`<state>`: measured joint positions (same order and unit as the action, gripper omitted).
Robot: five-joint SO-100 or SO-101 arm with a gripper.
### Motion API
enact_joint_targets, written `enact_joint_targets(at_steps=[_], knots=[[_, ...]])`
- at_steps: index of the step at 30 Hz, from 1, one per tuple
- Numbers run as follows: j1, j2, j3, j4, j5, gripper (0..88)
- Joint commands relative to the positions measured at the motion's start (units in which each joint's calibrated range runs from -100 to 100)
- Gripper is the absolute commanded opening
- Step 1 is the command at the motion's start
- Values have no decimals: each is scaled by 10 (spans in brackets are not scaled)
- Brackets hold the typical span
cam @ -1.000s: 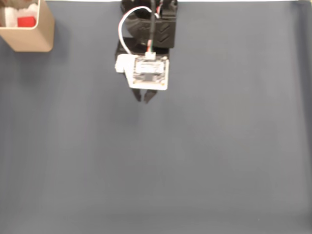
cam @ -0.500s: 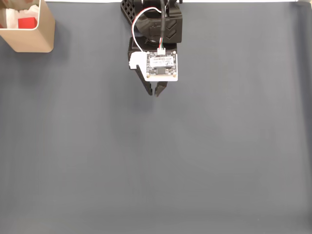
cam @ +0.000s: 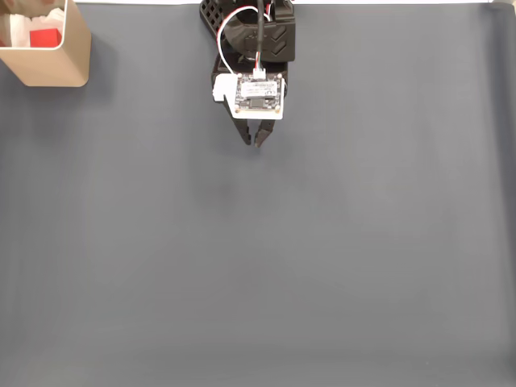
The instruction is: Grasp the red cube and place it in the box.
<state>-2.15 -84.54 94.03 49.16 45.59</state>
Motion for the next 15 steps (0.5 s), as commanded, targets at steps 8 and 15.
enact_joint_targets(at_steps=[8,15], knots=[[-25,-109,57,56,0,0],[-43,-149,58,135,4,0]])
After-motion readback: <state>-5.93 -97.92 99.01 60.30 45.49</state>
